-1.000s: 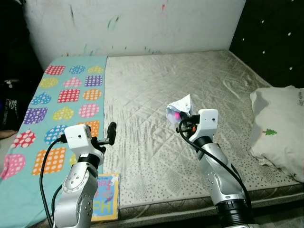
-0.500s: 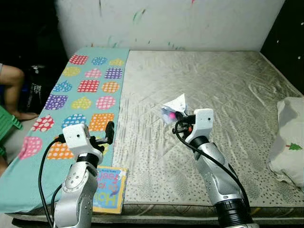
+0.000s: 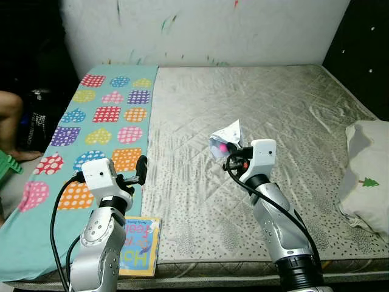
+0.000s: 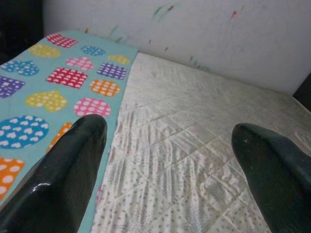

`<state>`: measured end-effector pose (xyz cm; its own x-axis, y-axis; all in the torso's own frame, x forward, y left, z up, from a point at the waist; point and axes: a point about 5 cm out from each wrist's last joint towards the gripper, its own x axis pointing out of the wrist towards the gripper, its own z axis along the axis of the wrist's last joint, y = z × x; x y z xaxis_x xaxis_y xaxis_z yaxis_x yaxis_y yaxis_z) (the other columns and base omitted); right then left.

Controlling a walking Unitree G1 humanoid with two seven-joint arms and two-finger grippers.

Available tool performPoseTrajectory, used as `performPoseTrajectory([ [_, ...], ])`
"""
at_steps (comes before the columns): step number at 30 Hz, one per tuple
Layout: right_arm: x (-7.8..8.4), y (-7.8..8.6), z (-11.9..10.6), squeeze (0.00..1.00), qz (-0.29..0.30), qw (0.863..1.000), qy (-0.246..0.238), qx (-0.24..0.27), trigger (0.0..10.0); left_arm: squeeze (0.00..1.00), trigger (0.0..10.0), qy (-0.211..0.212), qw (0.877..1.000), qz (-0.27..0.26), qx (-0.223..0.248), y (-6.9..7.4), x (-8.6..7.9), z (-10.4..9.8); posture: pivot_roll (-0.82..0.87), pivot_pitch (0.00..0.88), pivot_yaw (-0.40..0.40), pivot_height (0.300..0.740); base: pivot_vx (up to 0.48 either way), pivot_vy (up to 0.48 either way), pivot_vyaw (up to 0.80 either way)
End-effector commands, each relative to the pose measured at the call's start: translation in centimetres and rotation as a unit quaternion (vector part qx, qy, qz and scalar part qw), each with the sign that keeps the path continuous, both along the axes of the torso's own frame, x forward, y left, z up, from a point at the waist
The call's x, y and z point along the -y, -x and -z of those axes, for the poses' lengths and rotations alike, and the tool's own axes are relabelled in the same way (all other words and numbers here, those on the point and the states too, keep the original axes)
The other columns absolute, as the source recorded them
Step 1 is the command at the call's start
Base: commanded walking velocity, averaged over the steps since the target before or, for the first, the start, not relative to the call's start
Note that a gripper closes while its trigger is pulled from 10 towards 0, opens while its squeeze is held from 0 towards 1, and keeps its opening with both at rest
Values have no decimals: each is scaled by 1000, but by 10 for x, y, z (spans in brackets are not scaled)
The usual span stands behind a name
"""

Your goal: Clean up the room

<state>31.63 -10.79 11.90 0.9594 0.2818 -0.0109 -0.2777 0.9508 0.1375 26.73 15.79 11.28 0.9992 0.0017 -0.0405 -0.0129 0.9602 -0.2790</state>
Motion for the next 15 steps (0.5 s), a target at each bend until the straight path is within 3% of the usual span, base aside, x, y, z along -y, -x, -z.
performPoseTrajectory([
  [1, -2, 1, 1, 0, -6, 1000, -3, -1, 10000, 0, 10000, -2, 1000, -2, -2, -1, -1, -1, -95, 0, 10, 740, 0, 0, 0],
  [6, -2, 1, 1, 0, -7, 1000, -4, -2, 10000, 0, 10000, -4, 1000, -4, -2, -1, -1, -1, -94, 0, 10, 740, -60, 0, 0],
  [15, -2, 0, 1, 0, -7, 1000, -3, -2, 10000, 0, 10000, -3, 1000, -4, -2, -2, -1, -1, -97, 0, 10, 740, -271, 0, 0],
])
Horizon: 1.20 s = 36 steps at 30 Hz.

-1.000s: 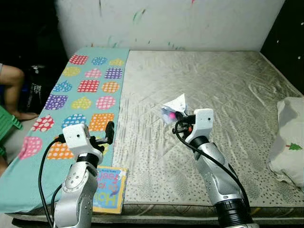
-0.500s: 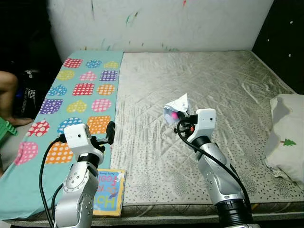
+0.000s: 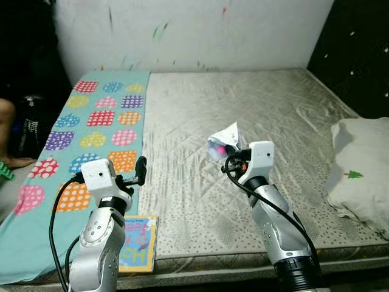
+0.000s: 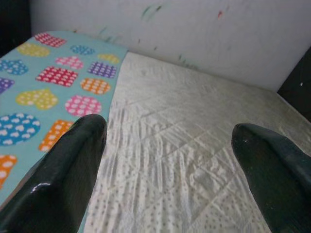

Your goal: Clean up the room

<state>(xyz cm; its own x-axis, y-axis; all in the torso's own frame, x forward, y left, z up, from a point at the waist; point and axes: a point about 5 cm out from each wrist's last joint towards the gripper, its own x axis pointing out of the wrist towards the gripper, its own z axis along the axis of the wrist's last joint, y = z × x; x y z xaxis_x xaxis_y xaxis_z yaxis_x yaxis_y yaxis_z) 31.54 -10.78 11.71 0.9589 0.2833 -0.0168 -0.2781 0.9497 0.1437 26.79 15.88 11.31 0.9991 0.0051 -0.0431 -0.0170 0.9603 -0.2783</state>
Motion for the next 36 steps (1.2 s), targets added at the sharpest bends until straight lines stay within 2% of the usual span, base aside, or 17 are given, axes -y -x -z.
performPoseTrajectory([
  [1, -2, 0, -1, 0, -6, 1000, -1, 2, 10000, 0, 10000, -3, 1000, -3, -1, -1, 0, -1, -97, 0, 10, 740, -266, 0, 0],
  [8, -2, -1, -1, 0, -7, 1000, 0, 1, 10000, 0, 10000, -1, 1000, -4, -2, -2, 0, -1, -97, 0, 8, 740, -306, 0, 0],
  [36, -2, 1, 3, 0, -13, 1000, 3, -2, 10000, 0, 10000, 6, 1000, -4, 5, 0, -3, -1, -93, 0, 8, 740, 0, 0, 0],
])
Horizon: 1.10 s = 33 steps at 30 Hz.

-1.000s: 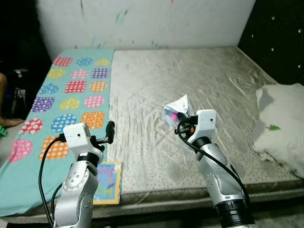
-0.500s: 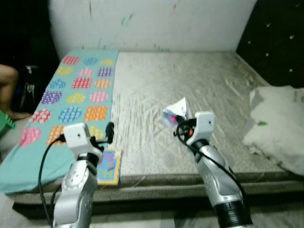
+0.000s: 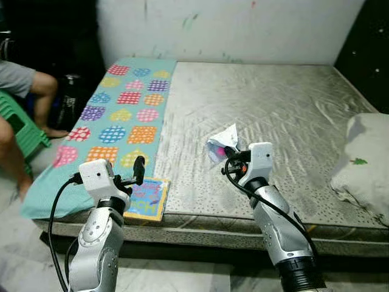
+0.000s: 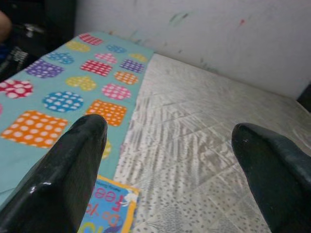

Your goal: Clean up the room

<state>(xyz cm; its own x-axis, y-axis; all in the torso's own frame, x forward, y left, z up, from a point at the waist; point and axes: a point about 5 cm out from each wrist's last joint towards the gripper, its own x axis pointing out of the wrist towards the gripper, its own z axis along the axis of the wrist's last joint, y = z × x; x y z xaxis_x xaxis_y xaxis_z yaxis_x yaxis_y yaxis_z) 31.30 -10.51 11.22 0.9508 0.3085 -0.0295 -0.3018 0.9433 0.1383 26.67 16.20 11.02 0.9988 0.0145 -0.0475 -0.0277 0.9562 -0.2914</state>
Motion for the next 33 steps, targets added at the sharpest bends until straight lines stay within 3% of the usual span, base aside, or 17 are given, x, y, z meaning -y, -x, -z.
performPoseTrajectory([
  [1, 1, -2, -2, 0, 1, 1000, -1, 3, 10000, 0, 10000, -1, 1000, 1, 7, -2, 0, -4, -93, 0, 9, 740, 0, 0, 0],
  [33, 1, -3, -1, 0, -3, 1000, 4, 2, 10000, 0, 10000, 19, 998, 45, 39, 0, 7, -11, -96, 0, 4, 740, 8, 0, 0],
])
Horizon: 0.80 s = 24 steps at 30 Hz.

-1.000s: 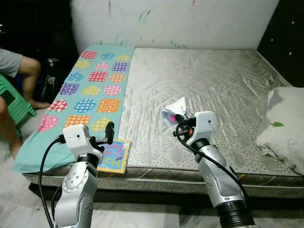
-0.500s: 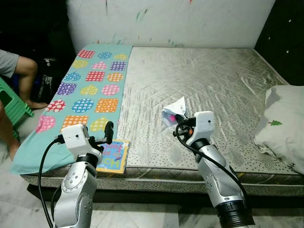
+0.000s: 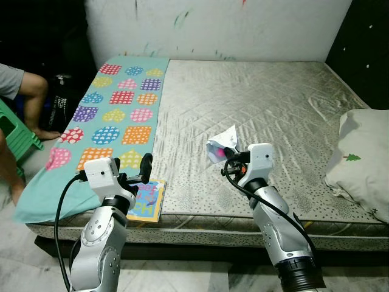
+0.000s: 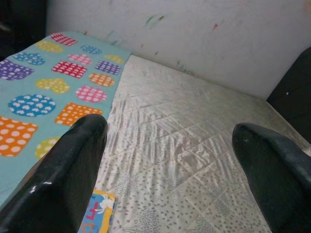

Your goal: Clean up the room

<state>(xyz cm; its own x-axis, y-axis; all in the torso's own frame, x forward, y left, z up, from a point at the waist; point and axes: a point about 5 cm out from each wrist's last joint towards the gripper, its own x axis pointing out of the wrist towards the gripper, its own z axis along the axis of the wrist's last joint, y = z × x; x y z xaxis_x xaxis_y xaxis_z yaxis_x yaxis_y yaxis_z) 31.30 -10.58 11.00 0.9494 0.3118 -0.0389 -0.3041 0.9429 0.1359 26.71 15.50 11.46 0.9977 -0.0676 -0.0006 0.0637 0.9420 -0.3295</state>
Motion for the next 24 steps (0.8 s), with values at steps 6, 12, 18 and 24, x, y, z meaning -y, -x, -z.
performPoseTrajectory([
  [6, 0, -3, -3, 0, 1, 1000, 1, 6, 10000, 0, 10000, 0, 1000, 8, 18, 0, 0, -7, -97, 0, 8, 740, 267, 0, 0],
  [12, 2, -3, -3, 0, 5, 1000, 0, 5, 10000, 0, 10000, 0, 1000, 13, 19, 0, 1, -7, -98, 0, 11, 740, 274, 0, 0],
  [18, 3, -3, -3, 0, 6, 1000, 1, 5, 10000, 0, 10000, 0, 1000, 15, 19, 0, 1, -8, -99, 0, 11, 740, 290, 0, 0],
  [24, 3, -4, -3, 0, 7, 1000, 1, 6, 10000, 0, 10000, -1, 1000, 13, 18, -1, 0, -7, -99, 0, 12, 740, 286, 0, 0],
])
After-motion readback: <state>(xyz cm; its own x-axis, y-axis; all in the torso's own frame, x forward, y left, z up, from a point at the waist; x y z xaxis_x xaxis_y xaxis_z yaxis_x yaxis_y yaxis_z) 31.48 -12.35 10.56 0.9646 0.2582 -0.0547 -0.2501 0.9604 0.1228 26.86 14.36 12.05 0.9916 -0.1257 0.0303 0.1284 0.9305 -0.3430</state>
